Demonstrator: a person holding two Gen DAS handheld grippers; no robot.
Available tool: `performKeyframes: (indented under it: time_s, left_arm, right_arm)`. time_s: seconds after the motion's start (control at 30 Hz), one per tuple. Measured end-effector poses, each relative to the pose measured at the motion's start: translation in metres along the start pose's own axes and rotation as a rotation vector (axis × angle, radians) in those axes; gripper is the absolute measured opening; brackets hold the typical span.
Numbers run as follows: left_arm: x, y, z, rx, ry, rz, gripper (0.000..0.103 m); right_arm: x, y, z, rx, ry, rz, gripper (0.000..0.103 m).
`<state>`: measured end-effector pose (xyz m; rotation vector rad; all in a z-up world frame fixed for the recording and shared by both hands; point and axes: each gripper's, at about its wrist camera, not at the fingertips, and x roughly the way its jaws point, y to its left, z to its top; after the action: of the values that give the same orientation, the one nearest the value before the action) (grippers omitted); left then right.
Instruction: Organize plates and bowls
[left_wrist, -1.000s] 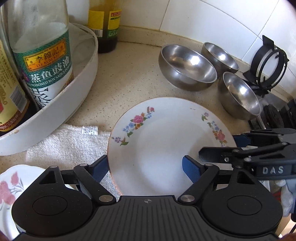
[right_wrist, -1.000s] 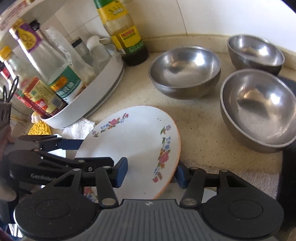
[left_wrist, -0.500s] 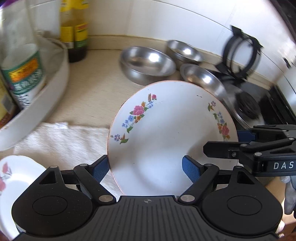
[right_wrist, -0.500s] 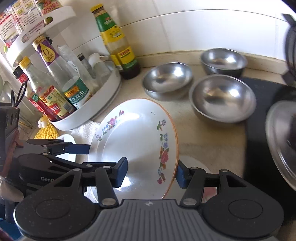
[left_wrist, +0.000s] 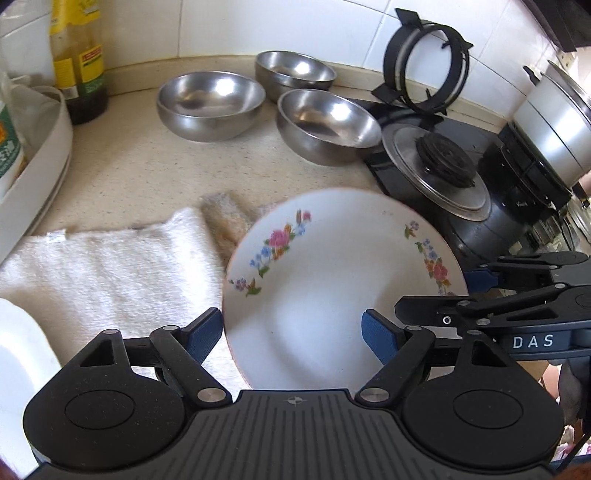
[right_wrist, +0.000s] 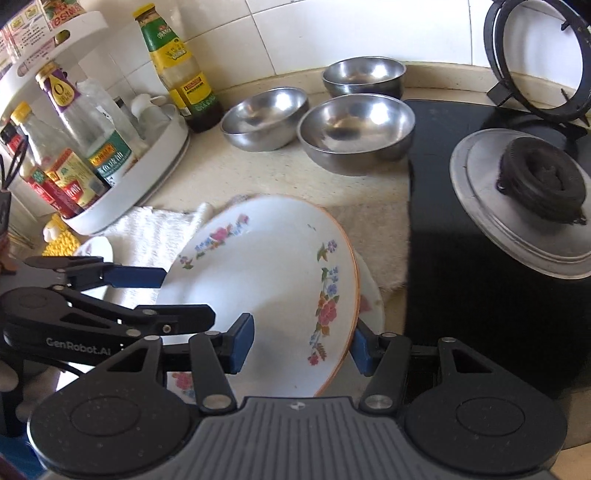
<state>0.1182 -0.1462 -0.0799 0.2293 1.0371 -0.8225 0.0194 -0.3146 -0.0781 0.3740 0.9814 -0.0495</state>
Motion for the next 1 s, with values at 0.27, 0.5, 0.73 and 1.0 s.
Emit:
performKeyframes:
  time_s: [0.27,0.5,0.73,1.0]
  left_arm:
    - [-0.036,0.017,0.011,-0.078,-0.117,0.06,0.086]
    - [-0.086,0.057,-0.005,-0.238,-0.204,0.234,0.09]
    - [-0.127,0.107,-0.052,-0.451,-0.207,0.42,0.091]
    - [-0.145,0.162,-0.1,-0.584,-0.172,0.48,0.091]
  right_arm:
    - [-0.031,-0.01,0.014,-0.072,-0.138,-0.1,0.068]
    - [-0.012,0.028,0.038,-0.193,-0.147,0.066,0.069]
    - [0.033,0.108,0.048,-0.362,-0.052,0.282,0.069]
    - [0.07,0.173,0.034,-0.434,0.043,0.363,0.069]
